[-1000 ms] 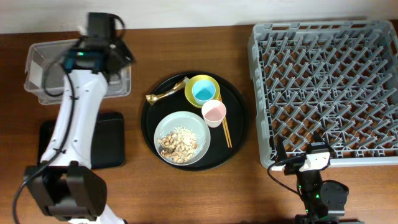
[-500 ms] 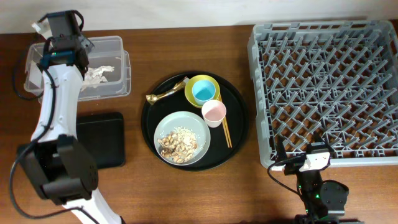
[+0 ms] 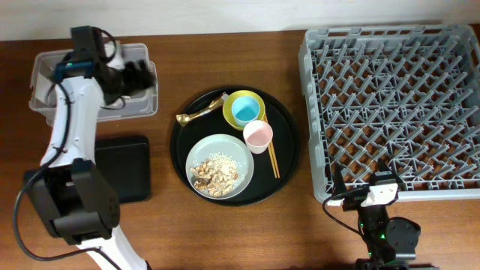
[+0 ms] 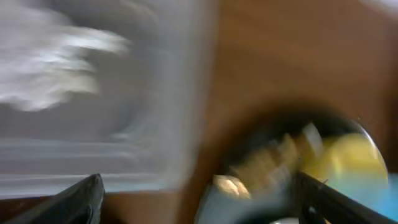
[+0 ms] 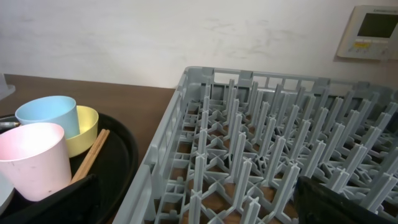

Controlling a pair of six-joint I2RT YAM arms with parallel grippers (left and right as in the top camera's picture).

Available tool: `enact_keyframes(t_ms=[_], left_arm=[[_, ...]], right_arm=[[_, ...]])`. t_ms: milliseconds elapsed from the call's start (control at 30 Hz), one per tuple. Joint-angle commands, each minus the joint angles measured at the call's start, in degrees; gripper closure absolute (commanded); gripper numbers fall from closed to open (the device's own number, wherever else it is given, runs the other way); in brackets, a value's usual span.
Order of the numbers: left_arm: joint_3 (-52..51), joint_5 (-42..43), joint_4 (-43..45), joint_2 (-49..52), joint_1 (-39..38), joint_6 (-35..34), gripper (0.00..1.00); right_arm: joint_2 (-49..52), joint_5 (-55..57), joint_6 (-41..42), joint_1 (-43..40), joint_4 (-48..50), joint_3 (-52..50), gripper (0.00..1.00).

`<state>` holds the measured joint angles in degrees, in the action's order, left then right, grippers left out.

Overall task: Sort waste into correct bins and load items into the dishwasher rack
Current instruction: 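Reach back to the tray and grasp the gold wrapper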

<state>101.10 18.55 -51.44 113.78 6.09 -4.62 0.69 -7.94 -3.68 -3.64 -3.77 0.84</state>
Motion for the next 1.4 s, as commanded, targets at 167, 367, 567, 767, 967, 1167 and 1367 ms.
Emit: enact_keyframes(t_ms=[167, 367, 567, 767, 967, 1167, 1367], left_arm=[[0.1, -12.8, -3.0, -1.2, -14.4, 23.5, 0.11], [0.1, -23.6, -3.3, 2.8, -20.6, 29.6, 0.11], [0.1, -30.2, -2.6, 7.4, -20.9, 30.8, 0.27], [0.1, -27.7, -2.2, 10.5, -20.9, 32.8, 0.31], [0.1, -22.8, -2.3, 12.6, -21.2, 35.7, 0.27], [0.1, -22.8, -2.4, 12.9, -21.2, 37.7, 0.27], [0.1, -21.7, -1.3, 12.9, -21.2, 39.2, 0.26]], right_arm=[[-0.4, 0.3, -0.4, 0.3, 0.0, -0.5, 0.02], [-0.4, 0.3, -0.4, 0.3, 0.0, -0.5, 0.02], [-0.4, 0.3, -0.4, 0.3, 0.0, -0.5, 0.02], [-0.4, 0.3, -0.4, 0.3, 0.0, -0.5, 0.02], [-0.4, 0.3, -0.4, 0.3, 0.0, -0.5, 0.02], [-0.4, 0.3, -0.4, 0.3, 0.0, -0.5, 0.02], [-0.4, 0.3, -0.4, 0.3, 0.0, -0.5, 0.02]])
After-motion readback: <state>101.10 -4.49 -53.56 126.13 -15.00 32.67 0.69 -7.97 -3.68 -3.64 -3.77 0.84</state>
